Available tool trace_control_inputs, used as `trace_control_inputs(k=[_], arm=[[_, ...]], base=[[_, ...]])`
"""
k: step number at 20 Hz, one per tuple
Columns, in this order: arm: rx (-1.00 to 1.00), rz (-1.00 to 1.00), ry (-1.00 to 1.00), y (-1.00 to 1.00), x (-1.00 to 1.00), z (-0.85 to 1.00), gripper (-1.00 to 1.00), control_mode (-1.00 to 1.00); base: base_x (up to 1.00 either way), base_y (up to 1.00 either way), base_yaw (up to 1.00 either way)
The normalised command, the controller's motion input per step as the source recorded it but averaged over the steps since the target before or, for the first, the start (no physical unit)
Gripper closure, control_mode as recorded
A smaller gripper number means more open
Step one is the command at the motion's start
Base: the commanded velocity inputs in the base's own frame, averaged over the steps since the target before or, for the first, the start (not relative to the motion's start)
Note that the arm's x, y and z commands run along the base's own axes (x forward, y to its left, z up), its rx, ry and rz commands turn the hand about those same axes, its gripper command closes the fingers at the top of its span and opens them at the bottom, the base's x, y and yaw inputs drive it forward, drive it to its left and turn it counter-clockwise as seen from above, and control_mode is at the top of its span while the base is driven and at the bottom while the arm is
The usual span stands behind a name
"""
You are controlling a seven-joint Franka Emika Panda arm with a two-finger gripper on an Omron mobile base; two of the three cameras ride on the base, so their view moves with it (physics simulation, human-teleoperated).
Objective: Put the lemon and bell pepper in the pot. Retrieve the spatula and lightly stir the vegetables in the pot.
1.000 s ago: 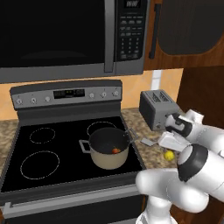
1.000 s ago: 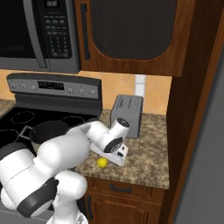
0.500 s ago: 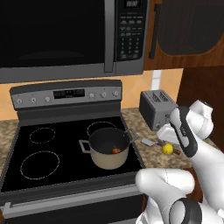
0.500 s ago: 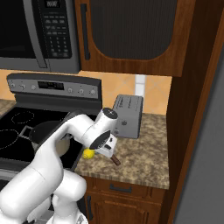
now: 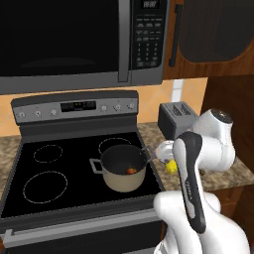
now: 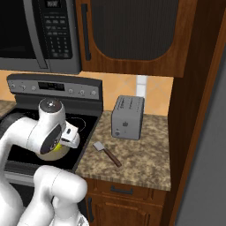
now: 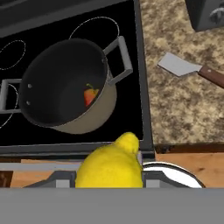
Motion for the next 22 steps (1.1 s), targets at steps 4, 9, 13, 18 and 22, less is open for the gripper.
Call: trace_control_inputs(k=[4,9,13,18,22], arm=[[-0.11,0.00,-0.09,0.78,0.14,0.66,1.00,-1.00],[-0.13,0.00,0.00,0.53,0.47,0.10,1.00,-1.00],[-0.13,0.00,0.00,0.33,0.42,-0.42,1.00,-1.00],[-0.09,0.00,0.00,0.34,0.28,-0.55,1.00,-1.00],[-0.04,0.00,0.00,0.06,0.57,-0.55,1.00,-1.00]], base=[[0.00,0.00,0.00],[0.00,0.00,0.00],[0.00,0.00,0.00],[0.00,0.00,0.00],[0.00,0.00,0.00]])
